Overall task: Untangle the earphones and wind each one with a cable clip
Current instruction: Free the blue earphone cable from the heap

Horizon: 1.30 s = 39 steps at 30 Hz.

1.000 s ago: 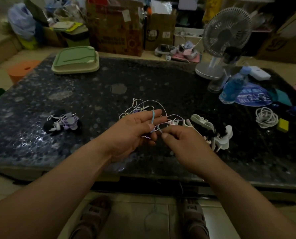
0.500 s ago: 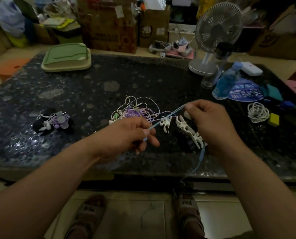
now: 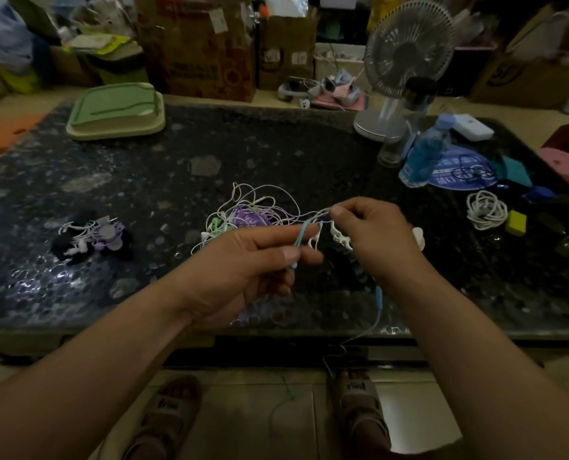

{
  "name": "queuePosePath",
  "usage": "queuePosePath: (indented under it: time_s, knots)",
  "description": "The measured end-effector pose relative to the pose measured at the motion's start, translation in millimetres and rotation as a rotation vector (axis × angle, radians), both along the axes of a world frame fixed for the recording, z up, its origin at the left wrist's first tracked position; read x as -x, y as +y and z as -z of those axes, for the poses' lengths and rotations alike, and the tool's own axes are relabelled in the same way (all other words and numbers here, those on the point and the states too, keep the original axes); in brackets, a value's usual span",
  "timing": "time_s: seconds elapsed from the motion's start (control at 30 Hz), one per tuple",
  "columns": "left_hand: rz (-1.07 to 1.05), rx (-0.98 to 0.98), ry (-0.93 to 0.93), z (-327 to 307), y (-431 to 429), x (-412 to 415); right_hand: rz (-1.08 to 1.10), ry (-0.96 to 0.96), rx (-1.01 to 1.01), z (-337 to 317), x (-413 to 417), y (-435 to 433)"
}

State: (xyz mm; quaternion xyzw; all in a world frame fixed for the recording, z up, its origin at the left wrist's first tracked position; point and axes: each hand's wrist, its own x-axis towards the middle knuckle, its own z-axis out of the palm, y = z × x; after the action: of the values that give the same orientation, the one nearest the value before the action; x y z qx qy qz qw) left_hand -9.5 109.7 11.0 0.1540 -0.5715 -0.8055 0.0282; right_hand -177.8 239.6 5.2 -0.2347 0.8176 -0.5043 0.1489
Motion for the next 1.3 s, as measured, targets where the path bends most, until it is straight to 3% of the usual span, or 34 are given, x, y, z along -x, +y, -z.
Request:
queuePosePath:
  time_s: [0.17, 0.3, 0.53, 0.73, 0.9, 0.97, 1.1, 1.3]
  knots:
    - [-0.066, -0.006, 0.066, 0, -9, 6, -0.249, -0.014, -0.199, 5, -18, -3]
    - [-0.179, 0.158, 0.020, 8, -27, 10, -0.430, 0.169, -0.293, 4, -36, -5]
    - [-0.152, 0.499, -0.083, 23, -32, 5, -0.457, 0.302, -0.297, -3, -44, -2]
    - [-0.149, 0.545, -0.059, 18, -27, 3, -0.468, 0.276, -0.309, -1, -43, -3]
    - [-0.174, 0.483, -0.020, 15, -32, 4, -0.428, 0.152, -0.256, 0, -45, -6]
    - [-0.170, 0.547, -0.030, 16, -35, 3, -0.450, 0.119, -0.239, 0, -47, -7]
    - [-0.062, 0.730, -0.100, 19, -36, 0, -0.425, 0.145, -0.213, -5, -44, -8]
    - [0.325, 0.895, -0.151, 14, -35, -4, -0.506, 0.213, -0.165, -14, -36, -2]
